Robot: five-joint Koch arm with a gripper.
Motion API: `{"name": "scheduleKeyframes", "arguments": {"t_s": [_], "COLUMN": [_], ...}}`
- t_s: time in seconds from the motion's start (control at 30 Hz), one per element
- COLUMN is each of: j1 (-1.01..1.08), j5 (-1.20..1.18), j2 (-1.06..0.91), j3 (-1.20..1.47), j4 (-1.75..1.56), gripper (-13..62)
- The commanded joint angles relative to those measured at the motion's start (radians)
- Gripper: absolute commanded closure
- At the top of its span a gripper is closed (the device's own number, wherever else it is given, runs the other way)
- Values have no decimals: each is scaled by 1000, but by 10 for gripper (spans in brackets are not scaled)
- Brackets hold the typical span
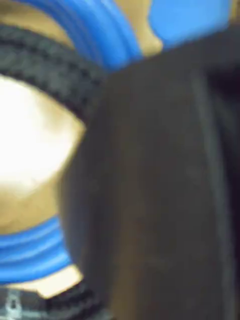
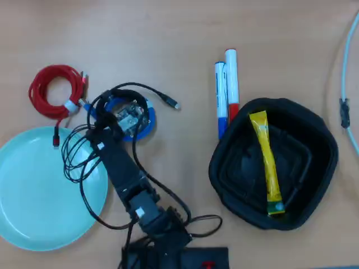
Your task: Put a black charging cable in a black bowl and put a red charging cable in a green bowl
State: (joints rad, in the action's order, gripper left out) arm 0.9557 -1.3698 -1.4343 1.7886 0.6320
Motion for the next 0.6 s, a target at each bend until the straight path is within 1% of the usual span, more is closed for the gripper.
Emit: {"name": "scheduleKeyframes", "arguments": {"t_s": [0.0,0.2,0.23,0.27,0.3,0.4,0.43,0.5,0.57], "j1": [-17,-12,-12,-12,-11,8,9,12,14], "j5": [-21,-12,-9,-9,-8,-11,-11,-11,-6], "j2": [-8,-20,-23,-26,-28,-64,-87,-140,-210], "j3": [-25,-25,-25,-25,-26,-25,-23,-26,-29], "j4": [-6,-6,-5,-5,-5,-3,6,46,94], "gripper": [293,305,319,348,396,580,584,559,560]}}
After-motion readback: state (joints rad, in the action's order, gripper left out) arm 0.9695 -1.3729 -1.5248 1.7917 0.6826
